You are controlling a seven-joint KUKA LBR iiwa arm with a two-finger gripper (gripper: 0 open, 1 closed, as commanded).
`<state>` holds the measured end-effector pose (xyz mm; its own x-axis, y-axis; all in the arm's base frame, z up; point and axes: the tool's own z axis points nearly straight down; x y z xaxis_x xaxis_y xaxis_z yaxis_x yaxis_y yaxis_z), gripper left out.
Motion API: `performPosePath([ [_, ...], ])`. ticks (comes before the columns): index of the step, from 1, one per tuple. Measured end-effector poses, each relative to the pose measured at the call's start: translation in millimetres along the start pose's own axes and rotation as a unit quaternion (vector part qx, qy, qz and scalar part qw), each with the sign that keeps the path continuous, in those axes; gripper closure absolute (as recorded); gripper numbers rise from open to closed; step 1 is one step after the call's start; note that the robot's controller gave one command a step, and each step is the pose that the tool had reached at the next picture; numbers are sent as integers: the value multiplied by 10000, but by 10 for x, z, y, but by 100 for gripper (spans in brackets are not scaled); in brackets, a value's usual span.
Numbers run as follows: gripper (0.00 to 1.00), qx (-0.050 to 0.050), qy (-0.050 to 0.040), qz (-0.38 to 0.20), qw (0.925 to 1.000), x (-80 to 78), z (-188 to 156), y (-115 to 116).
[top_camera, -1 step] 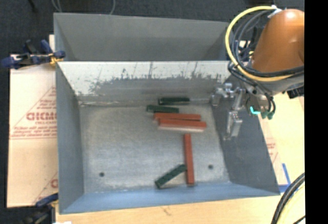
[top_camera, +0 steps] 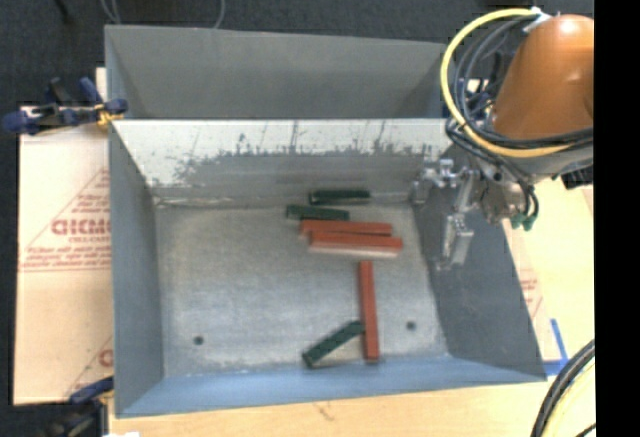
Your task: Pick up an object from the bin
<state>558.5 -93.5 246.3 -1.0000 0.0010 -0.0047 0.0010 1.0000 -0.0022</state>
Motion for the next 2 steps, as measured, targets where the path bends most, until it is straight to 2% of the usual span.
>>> performPosePath([
  [1,0,-11,-23,480,9988,-193,527,435],
  [2,0,-14,2,1789,9839,-307,811,650],
])
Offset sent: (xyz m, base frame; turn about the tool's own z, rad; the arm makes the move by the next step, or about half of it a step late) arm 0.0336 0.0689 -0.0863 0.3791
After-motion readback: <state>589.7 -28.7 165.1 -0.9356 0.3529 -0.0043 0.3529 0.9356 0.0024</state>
